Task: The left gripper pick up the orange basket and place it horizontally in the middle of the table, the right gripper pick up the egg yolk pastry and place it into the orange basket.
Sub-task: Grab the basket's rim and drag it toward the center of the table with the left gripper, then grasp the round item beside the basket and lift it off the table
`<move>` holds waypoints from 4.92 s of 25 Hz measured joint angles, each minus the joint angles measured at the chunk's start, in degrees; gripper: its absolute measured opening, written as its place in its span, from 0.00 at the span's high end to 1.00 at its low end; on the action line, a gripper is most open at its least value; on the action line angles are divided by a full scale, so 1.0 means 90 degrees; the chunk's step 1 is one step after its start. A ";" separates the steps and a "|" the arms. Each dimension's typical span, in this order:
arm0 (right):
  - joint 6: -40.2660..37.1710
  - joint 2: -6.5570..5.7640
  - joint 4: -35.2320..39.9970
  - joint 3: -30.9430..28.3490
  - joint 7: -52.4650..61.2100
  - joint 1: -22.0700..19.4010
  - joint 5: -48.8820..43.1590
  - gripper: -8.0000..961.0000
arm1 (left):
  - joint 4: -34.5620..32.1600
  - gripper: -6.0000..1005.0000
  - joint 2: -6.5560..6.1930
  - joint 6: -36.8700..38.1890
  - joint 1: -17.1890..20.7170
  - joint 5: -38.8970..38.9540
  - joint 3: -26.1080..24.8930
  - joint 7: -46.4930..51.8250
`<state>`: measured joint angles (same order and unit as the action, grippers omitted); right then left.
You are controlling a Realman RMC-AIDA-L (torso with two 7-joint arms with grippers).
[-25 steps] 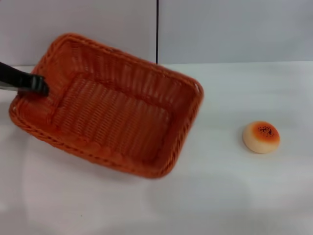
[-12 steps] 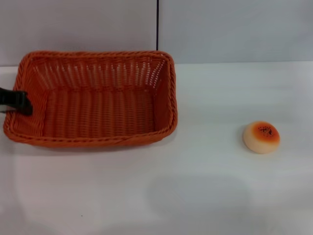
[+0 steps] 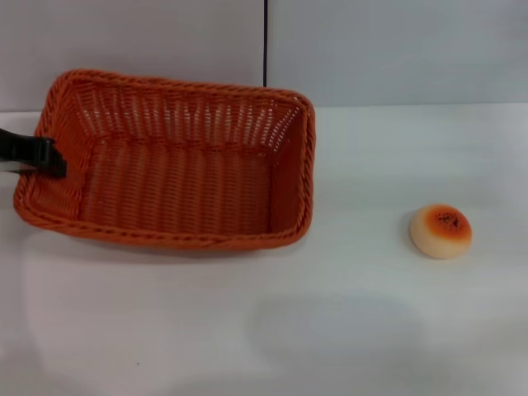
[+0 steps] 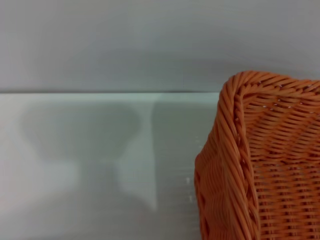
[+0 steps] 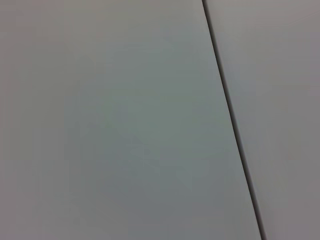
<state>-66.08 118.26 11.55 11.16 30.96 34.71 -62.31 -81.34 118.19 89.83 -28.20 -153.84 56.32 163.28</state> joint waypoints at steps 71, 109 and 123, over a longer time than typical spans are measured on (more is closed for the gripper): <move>-0.2445 0.0025 0.5676 0.3588 0.9536 -0.0611 -0.6470 0.18 | 0.7370 0.20 -0.0011 -0.0016 0.1557 0.9230 -0.3260 -1.4742; -0.3483 -0.0372 0.4742 0.3820 1.2310 0.0664 -1.0357 0.18 | 0.7516 0.20 -0.0001 0.0151 0.1697 0.9202 -0.3211 -1.4621; -0.2827 -0.0203 0.4512 0.3921 1.1805 0.0738 -1.0284 0.19 | 0.7714 0.20 0.0010 0.0349 0.1687 0.9220 -0.3189 -1.4705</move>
<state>-91.52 116.43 52.16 46.45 137.21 41.35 -154.87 -11.92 118.28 92.97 -13.01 -70.86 27.61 30.93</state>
